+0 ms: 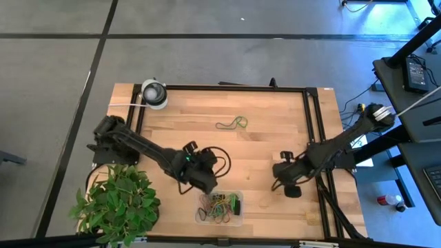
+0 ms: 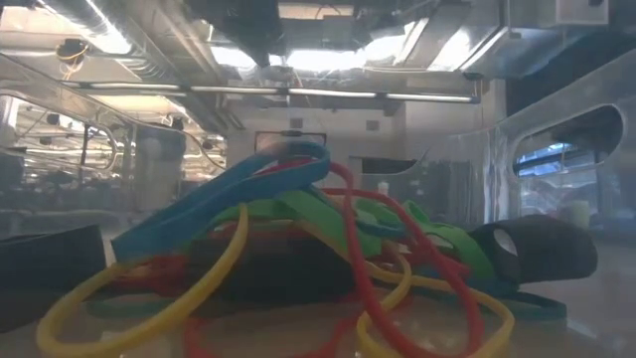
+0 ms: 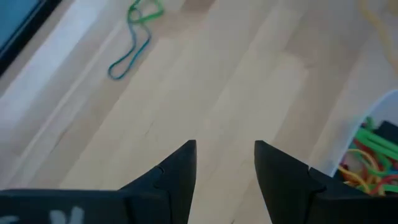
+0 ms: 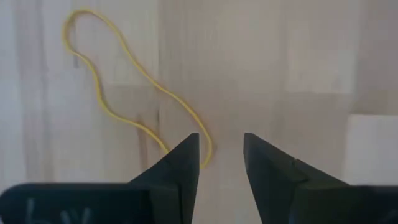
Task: Pick and place rubber bands into bin
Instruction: Put the yellow rubber band into the transparent bin
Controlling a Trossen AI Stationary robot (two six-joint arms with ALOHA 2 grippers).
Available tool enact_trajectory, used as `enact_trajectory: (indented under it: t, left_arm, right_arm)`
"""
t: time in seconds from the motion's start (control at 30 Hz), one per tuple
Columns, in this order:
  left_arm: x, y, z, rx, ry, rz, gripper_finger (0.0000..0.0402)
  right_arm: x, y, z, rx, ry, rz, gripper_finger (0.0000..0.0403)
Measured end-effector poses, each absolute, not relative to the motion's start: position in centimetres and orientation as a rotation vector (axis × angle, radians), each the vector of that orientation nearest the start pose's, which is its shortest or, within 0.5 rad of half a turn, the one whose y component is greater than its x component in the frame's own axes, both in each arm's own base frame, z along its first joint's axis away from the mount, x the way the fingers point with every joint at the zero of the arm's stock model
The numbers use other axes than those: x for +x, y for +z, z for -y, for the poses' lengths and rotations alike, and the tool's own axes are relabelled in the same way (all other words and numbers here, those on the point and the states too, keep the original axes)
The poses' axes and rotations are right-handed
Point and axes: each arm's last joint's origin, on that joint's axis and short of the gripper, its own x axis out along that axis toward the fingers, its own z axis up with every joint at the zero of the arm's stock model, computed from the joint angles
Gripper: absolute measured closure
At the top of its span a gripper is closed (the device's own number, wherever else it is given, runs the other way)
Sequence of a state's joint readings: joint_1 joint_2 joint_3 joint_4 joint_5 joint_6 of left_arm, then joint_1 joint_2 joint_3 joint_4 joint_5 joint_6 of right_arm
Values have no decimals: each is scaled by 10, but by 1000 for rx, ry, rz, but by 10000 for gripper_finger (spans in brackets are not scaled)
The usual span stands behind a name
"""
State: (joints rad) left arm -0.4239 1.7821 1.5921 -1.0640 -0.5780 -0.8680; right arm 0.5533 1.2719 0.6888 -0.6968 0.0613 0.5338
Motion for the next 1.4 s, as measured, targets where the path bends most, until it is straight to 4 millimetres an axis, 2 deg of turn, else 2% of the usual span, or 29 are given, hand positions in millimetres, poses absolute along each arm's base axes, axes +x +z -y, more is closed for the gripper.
enact_trajectory:
  t: [0.23,0.53,0.67,0.77,0.87,1.03,1.17,1.4]
  left_arm:
    - [301,268,110,-265,450,-818,247]
    - [275,249,97,-336,403,-721,247]
    - [273,246,97,-317,394,-729,247]
    - [273,246,97,-294,379,-733,247]
    - [273,246,98,-268,347,-751,247]
    - [272,245,99,-219,272,-806,247]
    - [270,243,99,-195,260,-835,247]
    - [270,243,99,-181,254,-836,247]
  right_arm:
    - [202,150,-125,12,127,-1428,275]
    - [211,127,-132,-33,138,-1528,282]
    - [210,123,-134,-75,148,-1531,325]
    - [210,123,-135,-2,71,-1531,379]
    - [208,125,-137,94,-16,-1521,394]
    - [208,146,-147,171,-168,-1465,400]
    - [212,181,-160,209,-240,-1381,401]
    - [212,246,-179,161,-353,-1277,402]
